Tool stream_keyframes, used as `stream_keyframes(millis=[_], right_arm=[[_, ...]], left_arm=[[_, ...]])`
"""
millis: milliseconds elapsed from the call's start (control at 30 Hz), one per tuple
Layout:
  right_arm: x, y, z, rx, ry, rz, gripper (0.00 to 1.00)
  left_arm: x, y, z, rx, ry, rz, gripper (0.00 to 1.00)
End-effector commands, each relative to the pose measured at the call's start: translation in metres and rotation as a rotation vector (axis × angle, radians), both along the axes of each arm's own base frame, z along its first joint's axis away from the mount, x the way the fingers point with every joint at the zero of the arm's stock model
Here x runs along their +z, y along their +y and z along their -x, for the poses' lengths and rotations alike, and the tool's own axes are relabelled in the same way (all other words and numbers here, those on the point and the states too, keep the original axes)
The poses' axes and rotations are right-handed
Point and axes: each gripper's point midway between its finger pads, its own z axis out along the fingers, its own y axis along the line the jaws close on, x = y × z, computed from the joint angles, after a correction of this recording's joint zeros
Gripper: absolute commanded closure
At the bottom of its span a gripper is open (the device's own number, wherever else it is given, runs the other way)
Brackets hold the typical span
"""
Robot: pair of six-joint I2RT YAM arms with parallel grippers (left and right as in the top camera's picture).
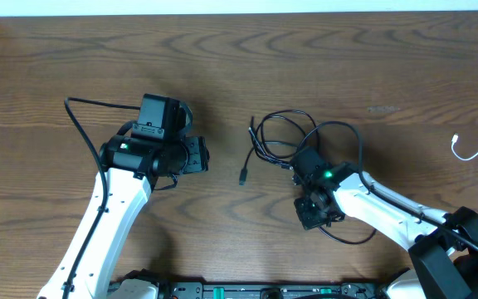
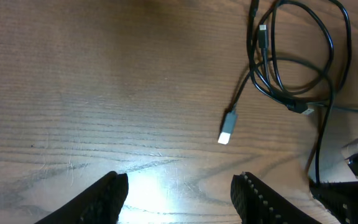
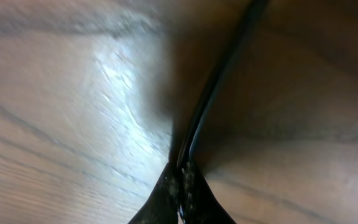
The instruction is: Untangle cables
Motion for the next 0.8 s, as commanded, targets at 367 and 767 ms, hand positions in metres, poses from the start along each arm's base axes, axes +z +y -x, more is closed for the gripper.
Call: stream_keyframes(millis=[367, 767], right_arm=[[0.193, 0.010, -0.168, -0.100, -0.527, -0.198, 0.99], [0.441, -0.179, -0.196, -0.509, -1.156, 0.206, 0.99]], left_arm=[[-0.003, 0.001, 0.002, -0.008, 0.013, -0.016, 0.41], [-0.003, 0.001, 0.003, -0.008, 0.016, -0.017, 0.41]])
